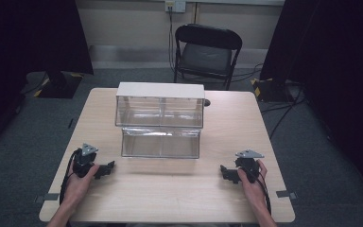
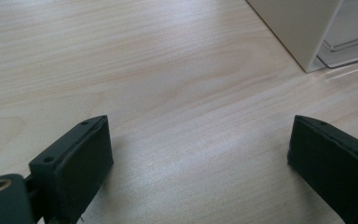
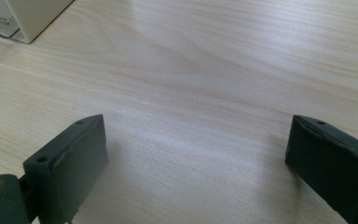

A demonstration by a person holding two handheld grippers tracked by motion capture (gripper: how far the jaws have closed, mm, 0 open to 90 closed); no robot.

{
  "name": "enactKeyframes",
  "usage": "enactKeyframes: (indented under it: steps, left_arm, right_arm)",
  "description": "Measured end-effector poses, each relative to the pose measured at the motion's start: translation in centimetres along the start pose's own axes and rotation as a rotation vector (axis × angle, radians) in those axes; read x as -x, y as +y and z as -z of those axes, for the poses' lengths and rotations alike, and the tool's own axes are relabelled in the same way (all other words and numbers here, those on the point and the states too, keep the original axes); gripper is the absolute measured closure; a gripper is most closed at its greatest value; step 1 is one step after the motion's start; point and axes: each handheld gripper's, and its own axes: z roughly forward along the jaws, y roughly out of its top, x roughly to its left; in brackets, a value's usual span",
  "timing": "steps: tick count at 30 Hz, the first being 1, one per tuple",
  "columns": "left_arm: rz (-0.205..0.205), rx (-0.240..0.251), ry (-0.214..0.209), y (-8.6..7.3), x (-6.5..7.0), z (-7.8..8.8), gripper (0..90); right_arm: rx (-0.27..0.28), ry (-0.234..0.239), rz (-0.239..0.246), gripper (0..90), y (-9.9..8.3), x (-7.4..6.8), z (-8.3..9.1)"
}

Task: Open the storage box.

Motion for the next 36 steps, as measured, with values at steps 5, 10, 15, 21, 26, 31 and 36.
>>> enactKeyframes:
  steps: [5,10,15,21,26,31,36]
  left_arm:
    - [0.000,0.000,0.000,0.0,0.0,0.0,5.9]
    - [-0.002,-0.001,-0.001,0.0,0.0,0.0,5.9]
    - [-0.001,0.000,-0.001,0.0,0.0,0.0,5.9]
    - [-0.002,-0.001,-0.001,0.0,0.0,0.0,5.9]
    - [-0.002,-0.001,-0.001,0.0,0.0,0.0,5.8]
    - [-0.001,0.000,-0.001,0.0,0.0,0.0,5.8]
    - [-0.002,-0.001,-0.001,0.0,0.0,0.0,5.8]
  right_arm:
    - [0.000,-0.001,-0.001,4.8,0.0,0.0,0.0]
    - [0.000,-0.002,0.000,4.9,0.0,0.0,0.0]
    - [-0.001,0.000,-0.001,9.6,0.0,-0.1,0.2]
    - [0.022,0.004,-0.003,14.5,0.3,-0.6,0.5]
    - [0.056,0.022,0.007,14.4,0.9,-1.2,1.0]
    - [0.077,0.050,0.026,14.4,1.2,-1.9,1.4]
    - [0.102,0.102,0.047,14.2,1.7,-2.8,1.6]
